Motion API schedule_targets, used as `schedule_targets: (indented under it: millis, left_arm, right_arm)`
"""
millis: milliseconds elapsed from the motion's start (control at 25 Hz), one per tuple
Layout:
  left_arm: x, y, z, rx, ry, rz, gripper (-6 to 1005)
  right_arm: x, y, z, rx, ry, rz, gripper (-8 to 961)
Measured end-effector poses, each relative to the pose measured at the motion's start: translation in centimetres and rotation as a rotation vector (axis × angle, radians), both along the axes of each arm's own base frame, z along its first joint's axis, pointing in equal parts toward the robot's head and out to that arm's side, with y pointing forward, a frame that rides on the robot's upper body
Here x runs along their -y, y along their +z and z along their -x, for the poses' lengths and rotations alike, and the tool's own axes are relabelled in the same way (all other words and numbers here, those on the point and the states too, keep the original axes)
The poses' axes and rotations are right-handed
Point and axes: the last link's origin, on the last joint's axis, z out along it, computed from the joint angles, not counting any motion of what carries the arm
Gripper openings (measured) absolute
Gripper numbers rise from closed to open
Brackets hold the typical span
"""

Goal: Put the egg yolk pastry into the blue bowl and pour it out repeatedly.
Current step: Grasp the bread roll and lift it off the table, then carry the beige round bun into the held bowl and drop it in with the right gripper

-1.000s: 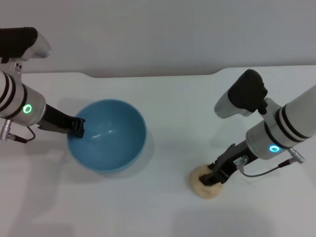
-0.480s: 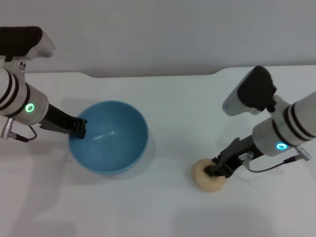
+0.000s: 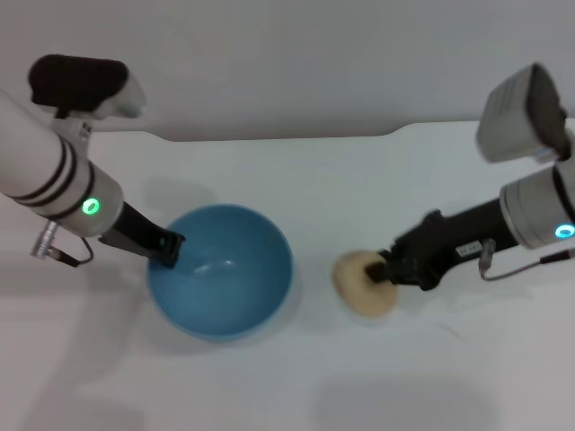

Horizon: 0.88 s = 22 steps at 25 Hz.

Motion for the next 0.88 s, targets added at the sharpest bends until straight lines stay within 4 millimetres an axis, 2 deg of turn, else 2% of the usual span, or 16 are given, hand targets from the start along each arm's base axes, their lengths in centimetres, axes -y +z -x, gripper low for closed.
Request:
schedule_targets:
  millis: [240,400,560,840,880]
  left_arm:
    - [0.7,-2.2,-1.4,-0.04,-0.013,0.048,1]
    - [1.1,-3.1,-2.3,-0.013,-0.022,0.072,0]
    - [1.6,-4.2,-3.5,0.035,-0.042,0.102,-1]
    - [1.6,-5.0,-5.1,0.082,-0.076,0.118,1]
    - [1.6,-5.0,-5.1,0.08,-0.079,0.118,1]
  right_arm:
    - [0.6,1.3,3.7,-0.224,0.186,0.019,86]
    - [0.3,1.2,4.4,-0.229,0.205,0.016,69]
    - [0.2,0.2,5.0,-0.216,0.217,0.043,43]
    - [0.3,-2.1,5.5,-0.157,0.21,0.089,17]
    - [0.3,-2.2,5.6,-0.153,0.204,0.092,42]
